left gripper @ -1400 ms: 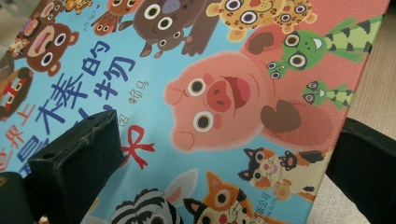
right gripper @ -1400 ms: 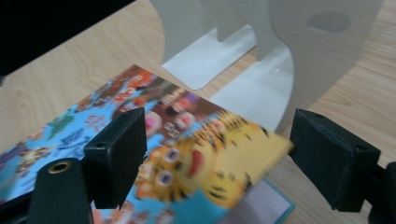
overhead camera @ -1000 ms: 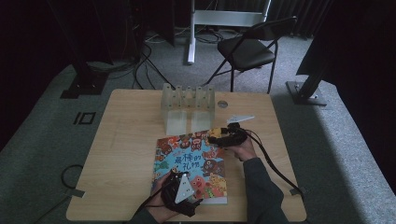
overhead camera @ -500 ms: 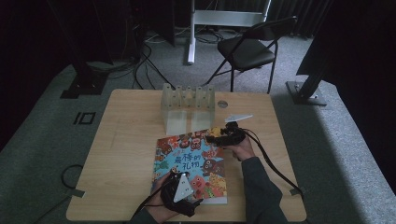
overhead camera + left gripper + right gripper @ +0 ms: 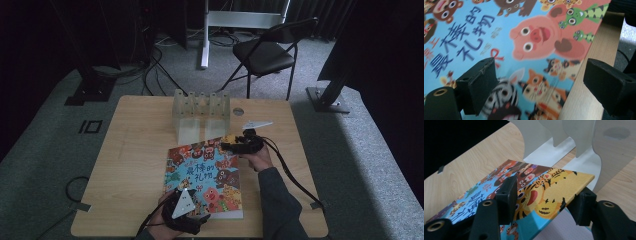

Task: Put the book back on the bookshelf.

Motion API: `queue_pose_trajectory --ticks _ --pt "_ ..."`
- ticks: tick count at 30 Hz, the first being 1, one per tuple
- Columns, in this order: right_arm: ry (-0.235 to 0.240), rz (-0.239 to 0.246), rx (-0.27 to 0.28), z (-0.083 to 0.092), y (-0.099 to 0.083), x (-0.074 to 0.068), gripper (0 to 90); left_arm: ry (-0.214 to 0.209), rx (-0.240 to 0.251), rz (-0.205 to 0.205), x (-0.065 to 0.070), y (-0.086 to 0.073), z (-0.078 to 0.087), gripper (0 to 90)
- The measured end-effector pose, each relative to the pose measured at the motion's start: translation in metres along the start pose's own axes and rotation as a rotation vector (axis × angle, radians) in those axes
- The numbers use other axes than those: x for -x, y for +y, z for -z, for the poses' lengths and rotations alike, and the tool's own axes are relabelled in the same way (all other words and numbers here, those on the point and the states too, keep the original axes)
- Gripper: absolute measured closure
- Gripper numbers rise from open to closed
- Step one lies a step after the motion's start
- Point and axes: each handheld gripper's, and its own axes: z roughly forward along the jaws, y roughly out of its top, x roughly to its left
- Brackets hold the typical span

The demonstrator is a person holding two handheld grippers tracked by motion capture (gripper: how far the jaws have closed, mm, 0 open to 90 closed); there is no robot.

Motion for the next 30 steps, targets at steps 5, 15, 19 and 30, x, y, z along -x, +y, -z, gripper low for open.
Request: queue_pose_trajectory --ticks 5,15,19,30 --pt "0.016 -0.003 0.029 0.003 0.003 -0.001 52.1 0.002 0.008 0.048 -0.012 -0.006 0.011 12.4" --pt "0.004 0.031 0.031 0.007 0.013 -0.011 54.1 -0.015 0.039 0.078 -0.02 -0.005 0.021 13.7" --pt "0.003 0.034 0.03 0.008 0.016 -0.013 54.8 -0.008 0.063 0.102 -0.026 -0.003 0.028 14.1" --pt "-0.04 0.067 0.029 0.012 0.028 -0.03 56.8 0.038 0.082 0.181 -0.05 -0.01 0.036 14.2"
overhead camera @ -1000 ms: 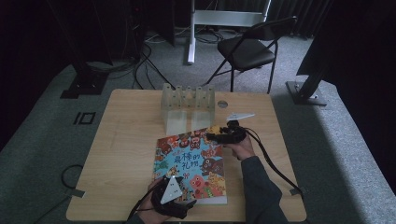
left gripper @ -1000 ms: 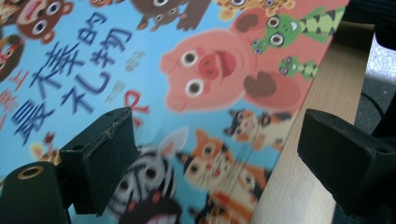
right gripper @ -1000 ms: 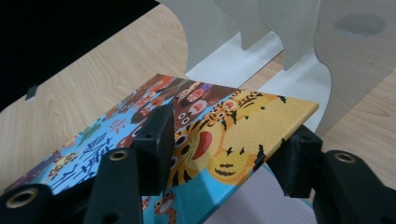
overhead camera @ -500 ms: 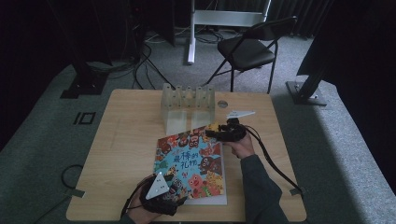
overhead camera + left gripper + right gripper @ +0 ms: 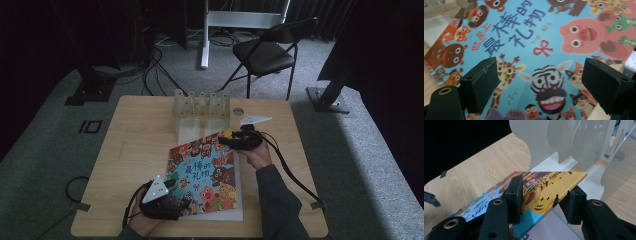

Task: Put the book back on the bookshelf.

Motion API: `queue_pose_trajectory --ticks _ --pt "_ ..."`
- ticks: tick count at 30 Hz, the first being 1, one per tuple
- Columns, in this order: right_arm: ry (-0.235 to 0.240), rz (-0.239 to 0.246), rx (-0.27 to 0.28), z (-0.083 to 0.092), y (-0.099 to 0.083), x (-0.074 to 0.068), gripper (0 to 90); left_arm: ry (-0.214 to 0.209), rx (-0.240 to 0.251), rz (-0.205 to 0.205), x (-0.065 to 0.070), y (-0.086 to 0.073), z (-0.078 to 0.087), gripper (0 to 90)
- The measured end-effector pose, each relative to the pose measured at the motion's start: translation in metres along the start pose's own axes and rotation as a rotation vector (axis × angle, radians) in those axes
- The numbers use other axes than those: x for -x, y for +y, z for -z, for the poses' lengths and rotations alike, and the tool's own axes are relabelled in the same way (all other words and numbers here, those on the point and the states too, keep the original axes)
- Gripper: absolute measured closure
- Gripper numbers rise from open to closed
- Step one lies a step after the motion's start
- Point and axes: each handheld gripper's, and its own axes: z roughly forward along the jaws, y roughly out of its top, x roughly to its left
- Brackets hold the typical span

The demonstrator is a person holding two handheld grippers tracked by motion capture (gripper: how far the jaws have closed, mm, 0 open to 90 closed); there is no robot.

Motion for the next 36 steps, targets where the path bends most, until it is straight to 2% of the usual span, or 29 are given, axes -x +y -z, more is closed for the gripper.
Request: queue_pose_trajectory --ticks 3,5,11,12,14,17,20,24,27,31,32,34,36 --pt "-0.009 0.002 0.01 0.002 0.0 -0.003 57.4 0.021 -0.009 0.015 -0.008 -0.003 0.001 14.2" --pt "-0.014 0.007 0.025 0.005 0.0 -0.006 57.9 0.026 -0.01 0.045 -0.015 -0.006 0.001 14.2" --pt "-0.026 0.05 0.044 0.013 0.005 -0.017 58.9 0.04 -0.008 0.076 -0.025 -0.009 0.001 14.3" --pt "-0.022 0.056 0.046 0.015 0.005 -0.018 59.2 0.035 -0.005 0.086 -0.027 -0.009 0.001 14.3" --pt "-0.017 0.06 0.048 0.018 0.005 -0.02 59.7 -0.002 0.017 0.117 -0.03 -0.008 0.003 14.4" --pt "-0.016 0.072 0.054 0.022 0.006 -0.022 60.2 -0.004 0.025 0.126 -0.033 -0.008 0.004 14.6" --pt "-0.015 0.086 0.086 0.031 0.008 -0.027 62.7 -0.007 0.026 0.136 -0.036 -0.008 0.004 14.6" --pt "-0.005 0.107 0.132 0.044 0.011 -0.034 65.6 -0.02 0.031 0.163 -0.044 -0.008 0.002 14.6" --pt "-0.01 0.12 0.158 0.053 0.013 -0.04 67.2 -0.049 0.042 0.198 -0.051 -0.007 0.001 14.7" --pt "-0.005 0.145 0.202 0.066 0.015 -0.049 69.5 -0.047 0.049 0.193 -0.057 -0.002 -0.003 14.7" --pt "0.001 0.148 0.21 0.068 0.016 -0.05 70.1 -0.052 0.051 0.187 -0.06 -0.001 -0.004 15.0" --pt "0.02 0.154 0.219 0.073 0.018 -0.053 71.2 -0.036 0.053 0.164 -0.063 0.001 -0.006 15.3" --pt "0.04 0.165 0.227 0.077 0.021 -0.056 72.3 -0.042 0.062 0.16 -0.066 0.005 -0.009 15.2"
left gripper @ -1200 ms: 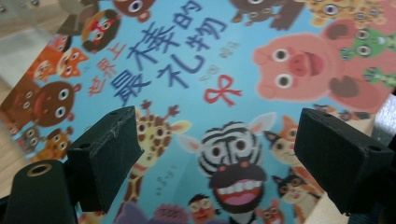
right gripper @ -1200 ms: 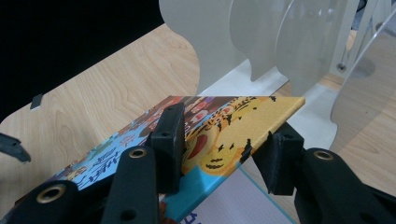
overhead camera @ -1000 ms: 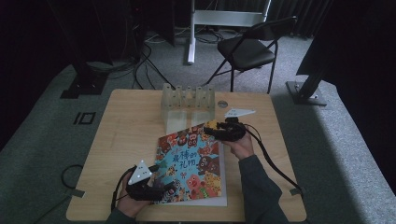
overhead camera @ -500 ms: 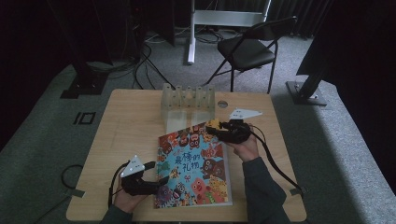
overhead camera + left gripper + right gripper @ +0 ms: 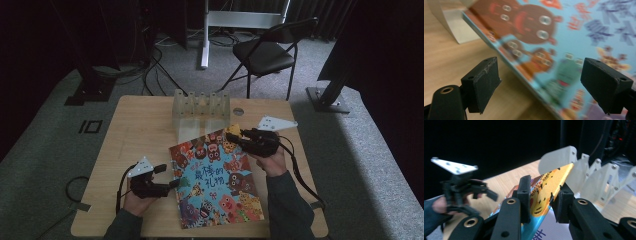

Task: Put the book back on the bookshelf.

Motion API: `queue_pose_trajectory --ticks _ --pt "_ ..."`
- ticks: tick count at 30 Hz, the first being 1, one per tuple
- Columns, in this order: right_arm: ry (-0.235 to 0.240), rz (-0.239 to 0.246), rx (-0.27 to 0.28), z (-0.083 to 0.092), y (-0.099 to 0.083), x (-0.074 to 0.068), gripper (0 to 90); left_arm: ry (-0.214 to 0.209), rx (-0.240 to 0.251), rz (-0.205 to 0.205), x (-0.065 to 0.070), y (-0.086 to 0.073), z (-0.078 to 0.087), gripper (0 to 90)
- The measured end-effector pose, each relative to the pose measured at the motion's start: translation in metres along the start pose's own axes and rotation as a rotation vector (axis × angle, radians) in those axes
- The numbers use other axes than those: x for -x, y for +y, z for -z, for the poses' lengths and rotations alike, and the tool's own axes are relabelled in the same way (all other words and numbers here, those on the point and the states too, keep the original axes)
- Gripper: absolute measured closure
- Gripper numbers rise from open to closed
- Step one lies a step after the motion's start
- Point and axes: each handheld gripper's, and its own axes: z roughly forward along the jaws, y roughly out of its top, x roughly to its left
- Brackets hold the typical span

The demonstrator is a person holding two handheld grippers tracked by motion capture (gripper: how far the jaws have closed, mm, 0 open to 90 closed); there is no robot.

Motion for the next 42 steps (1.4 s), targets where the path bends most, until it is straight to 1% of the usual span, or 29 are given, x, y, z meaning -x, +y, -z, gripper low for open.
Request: queue_pose_trajectory --ticks 1,4,6,7,8,9,12,13,16,18,19,20,23,26,28,32,34,36,39,42 --pt "0.011 -0.003 0.01 0.001 0.001 -0.001 73.0 -0.008 0.004 -0.002 -0.002 0.002 -0.001 15.2" --pt "0.04 -0.007 0.032 0.005 0.003 -0.001 74.7 -0.023 0.028 0.011 -0.008 0.009 -0.005 15.2" --pt "0.051 0.0 0.041 0.007 0.005 -0.002 75.1 -0.037 0.045 0.04 -0.015 0.011 -0.008 15.2" --pt "0.055 0.002 0.045 0.009 0.005 -0.002 75.3 -0.051 0.047 0.058 -0.019 0.012 -0.009 15.2" --pt "0.06 0.004 0.049 0.01 0.005 -0.003 75.3 -0.052 0.041 0.07 -0.022 0.013 -0.012 15.1" --pt "0.064 0.006 0.053 0.011 0.006 -0.003 75.3 -0.064 0.043 0.074 -0.024 0.014 -0.014 15.2" --pt "0.07 0.012 0.059 0.013 0.006 -0.004 75.5 -0.113 0.067 0.071 -0.027 0.018 -0.017 14.5" --pt "0.074 0.017 0.062 0.013 0.006 -0.005 75.7 -0.123 0.078 0.071 -0.027 0.019 -0.018 14.5" --pt "0.095 0.015 0.072 0.015 0.006 -0.004 76.0 -0.179 0.098 0.066 -0.03 0.023 -0.021 13.8" --pt "0.11 0.016 0.079 0.017 0.007 -0.004 76.1 -0.219 0.09 0.081 -0.031 0.026 -0.025 10.0" --pt "0.115 0.02 0.083 0.017 0.007 -0.005 76.2 -0.235 0.091 0.075 -0.031 0.027 -0.027 8.4" --pt "0.12 0.02 0.085 0.018 0.007 -0.005 76.2 -0.243 0.097 0.067 -0.03 0.027 -0.028 7.9" --pt "0.125 0.021 0.089 0.017 0.007 -0.005 76.2 -0.272 0.098 0.071 -0.03 0.03 -0.031 8.0" --pt "0.138 0.022 0.095 0.017 0.007 -0.005 76.2 -0.325 0.087 0.086 -0.031 0.034 -0.035 8.4" --pt "0.142 0.023 0.094 0.017 0.007 -0.005 76.1 -0.327 0.074 0.088 -0.03 0.038 -0.036 8.5" --pt "0.14 0.015 0.085 0.015 0.007 -0.001 75.9 -0.315 0.057 0.084 -0.031 0.04 -0.035 9.3" --pt "0.138 0.014 0.081 0.014 0.007 0.0 75.6 -0.312 0.063 0.088 -0.031 0.04 -0.033 11.6" --pt "0.134 0.019 0.076 0.015 0.006 0.002 75.2 -0.303 0.075 0.081 -0.031 0.041 -0.03 15.5" --pt "0.135 0.014 0.067 0.016 0.004 0.008 74.8 -0.287 0.065 0.066 -0.029 0.044 -0.027 18.7" --pt "0.133 0.014 0.057 0.017 0.003 0.013 74.2 -0.289 0.071 0.075 -0.031 0.047 -0.024 24.2"
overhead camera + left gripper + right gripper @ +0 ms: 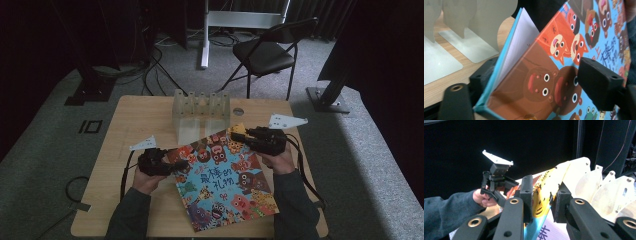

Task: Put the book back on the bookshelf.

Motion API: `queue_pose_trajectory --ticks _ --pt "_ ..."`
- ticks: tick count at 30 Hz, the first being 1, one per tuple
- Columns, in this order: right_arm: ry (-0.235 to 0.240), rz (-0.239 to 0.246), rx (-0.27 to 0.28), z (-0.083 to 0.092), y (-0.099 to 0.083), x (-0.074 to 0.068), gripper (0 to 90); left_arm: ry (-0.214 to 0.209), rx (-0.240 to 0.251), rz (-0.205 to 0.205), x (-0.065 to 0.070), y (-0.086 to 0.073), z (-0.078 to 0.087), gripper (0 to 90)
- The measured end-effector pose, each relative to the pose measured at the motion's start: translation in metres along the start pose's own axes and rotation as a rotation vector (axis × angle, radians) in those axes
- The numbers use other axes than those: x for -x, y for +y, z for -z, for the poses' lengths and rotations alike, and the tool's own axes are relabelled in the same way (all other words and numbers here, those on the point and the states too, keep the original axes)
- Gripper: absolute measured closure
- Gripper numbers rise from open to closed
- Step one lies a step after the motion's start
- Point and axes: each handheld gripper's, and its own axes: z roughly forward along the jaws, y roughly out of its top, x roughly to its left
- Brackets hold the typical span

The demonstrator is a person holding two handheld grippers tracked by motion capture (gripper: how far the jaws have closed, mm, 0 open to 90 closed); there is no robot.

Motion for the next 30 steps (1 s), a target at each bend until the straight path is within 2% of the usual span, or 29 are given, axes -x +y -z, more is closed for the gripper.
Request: queue_pose_trajectory --ticks 6,9,10,11,12,15,18,23,30 --pt "-0.019 -0.001 -0.01 0.002 -0.004 0.008 71.5 0.011 -0.003 0.013 -0.001 0.007 0.003 32.2" --pt "-0.026 -0.01 -0.009 0.004 -0.008 0.013 68.7 0.017 0.002 0.005 0.0 0.01 0.005 35.2" --pt "-0.054 -0.01 -0.022 0.004 -0.008 0.013 64.2 0.018 0.016 0.001 0.001 0.012 0.007 39.1" --pt "-0.127 0.002 -0.064 0.002 -0.01 0.013 60.0 0.016 0.024 -0.003 0.001 0.013 0.009 43.1" --pt "-0.143 -0.001 -0.071 0.001 -0.011 0.013 59.1 0.016 0.029 -0.01 0.003 0.015 0.01 45.7" --pt "-0.155 -0.022 -0.059 0.002 -0.015 0.017 57.0 0.028 0.029 -0.042 0.008 0.022 0.014 50.0" --pt "-0.202 -0.006 -0.076 0.0 -0.016 0.015 52.2 0.044 0.053 -0.071 0.013 0.028 0.018 53.9" --pt "-0.248 0.008 -0.09 -0.001 -0.015 0.015 47.5 0.062 0.09 -0.13 0.022 0.039 0.024 60.3" --pt "-0.298 0.033 -0.08 -0.001 -0.015 0.015 44.5 0.08 0.089 -0.23 0.036 0.057 0.029 66.4"
